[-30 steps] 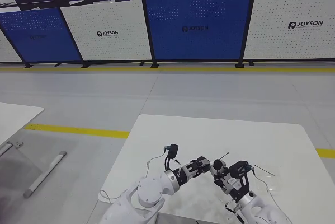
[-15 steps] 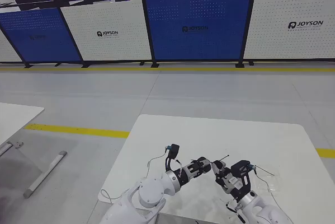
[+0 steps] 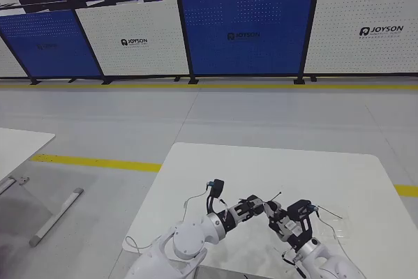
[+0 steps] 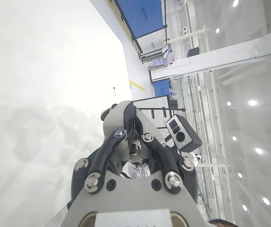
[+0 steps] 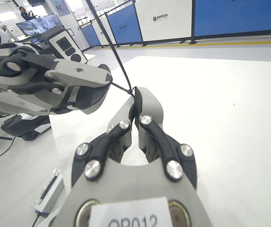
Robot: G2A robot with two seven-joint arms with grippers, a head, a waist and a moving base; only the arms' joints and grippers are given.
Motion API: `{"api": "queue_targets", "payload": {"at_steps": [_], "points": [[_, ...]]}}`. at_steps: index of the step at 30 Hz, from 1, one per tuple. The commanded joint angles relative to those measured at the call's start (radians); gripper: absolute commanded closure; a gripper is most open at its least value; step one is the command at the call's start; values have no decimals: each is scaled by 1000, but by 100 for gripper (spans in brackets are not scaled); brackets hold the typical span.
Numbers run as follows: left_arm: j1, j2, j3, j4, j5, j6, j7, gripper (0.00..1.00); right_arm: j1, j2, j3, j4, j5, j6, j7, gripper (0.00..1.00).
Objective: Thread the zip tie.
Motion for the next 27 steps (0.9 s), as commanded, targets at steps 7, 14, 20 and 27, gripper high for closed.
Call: {"api": "queue_targets", "payload": {"at_steps": [7, 14, 20, 27], "points": [[4, 1, -1, -5, 1, -9, 1, 100, 3, -1, -4, 4, -3, 2, 5, 100], [9, 3, -5, -8, -5, -18, 2, 100, 6, -1, -7, 8, -6, 2, 8, 100], [10, 4, -5, -7, -5, -20, 2, 100, 10, -2, -10, 11, -6, 1, 9, 100], [3, 2, 0, 7, -12, -10, 7, 100, 10, -1, -10, 12, -10, -5, 16, 60]]}}
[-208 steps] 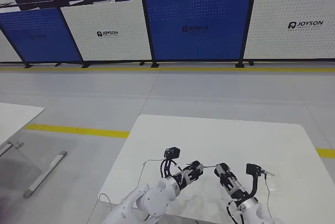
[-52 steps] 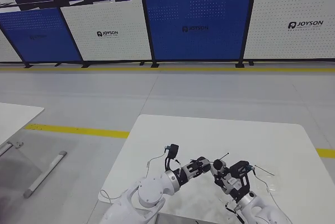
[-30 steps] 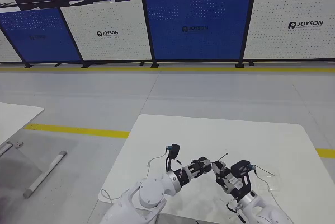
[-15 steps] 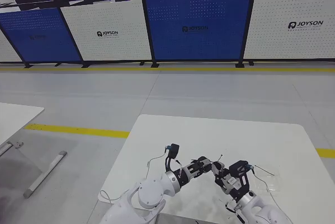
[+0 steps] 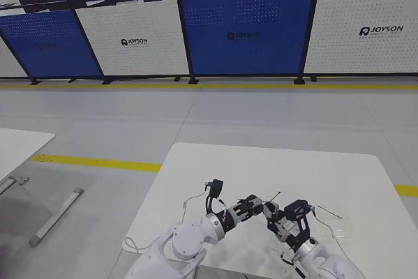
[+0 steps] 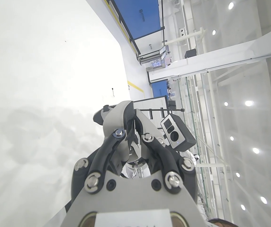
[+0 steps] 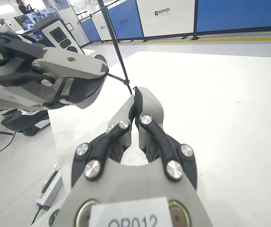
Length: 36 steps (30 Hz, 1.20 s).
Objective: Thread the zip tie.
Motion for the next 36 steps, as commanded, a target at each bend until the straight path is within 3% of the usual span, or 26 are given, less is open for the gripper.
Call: {"api": "queue_targets", "payload": {"at_steps": [1, 15, 22, 26, 27, 36], "points": [[-2, 0, 3, 3, -1, 2, 1, 100, -3, 0, 1, -3, -4, 1, -6, 60], [2, 1, 7, 2, 9, 0, -2, 100, -15, 2, 11, -33, -9, 20, -16, 78], [4, 3, 6, 0, 12, -1, -3, 100, -15, 1, 8, -39, -16, 26, -15, 80], [4, 3, 6, 1, 12, -1, -3, 100, -15, 1, 8, -40, -17, 26, -17, 91], [3, 3, 7, 1, 12, -1, -3, 100, -15, 1, 8, -40, -17, 27, -17, 100], [3, 4, 7, 3, 11, -7, 0, 100, -13, 0, 8, -35, -15, 25, -15, 100]]}}
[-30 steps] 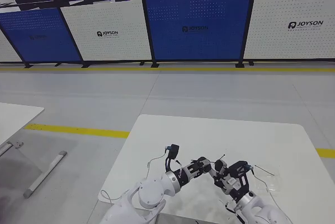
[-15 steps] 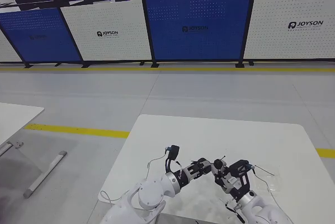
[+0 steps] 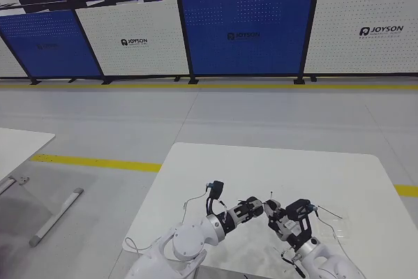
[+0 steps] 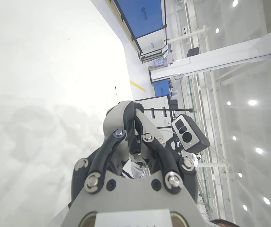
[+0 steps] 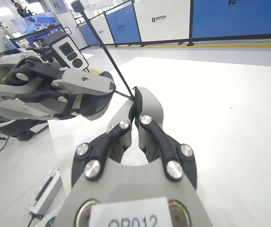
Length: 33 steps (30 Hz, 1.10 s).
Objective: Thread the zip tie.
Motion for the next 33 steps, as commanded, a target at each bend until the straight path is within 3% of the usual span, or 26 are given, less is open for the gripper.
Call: {"api": "queue_targets", "payload": {"at_steps": [1, 33], "points": [[1, 0, 0, -2, -1, -4, 0, 100, 2, 0, -2, 3, 0, -1, 1, 100], [24, 7, -13, -35, -1, -80, 1, 100, 24, -3, -17, 30, -5, -8, 28, 100]]}}
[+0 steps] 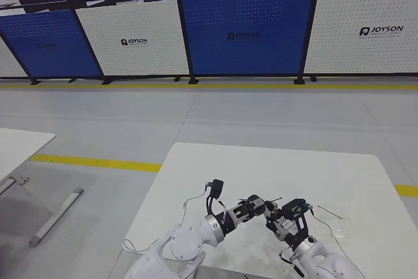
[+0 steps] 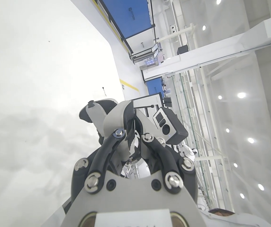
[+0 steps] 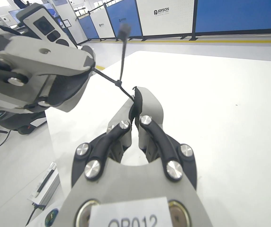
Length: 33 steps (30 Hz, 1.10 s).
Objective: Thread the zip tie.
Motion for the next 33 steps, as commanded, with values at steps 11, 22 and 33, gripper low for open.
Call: {"api": "queue_targets", "payload": {"at_steps": [11, 22, 33], "points": [[26, 5, -17, -19, -6, -37, -1, 100, 11, -1, -5, 23, 4, -15, -4, 100], [57, 12, -34, -49, 3, -52, 1, 100, 33, -6, -21, 58, 17, -18, -4, 100], [65, 14, -32, -63, 11, -58, 3, 100, 45, -7, -33, 71, 23, -18, -4, 100]]}}
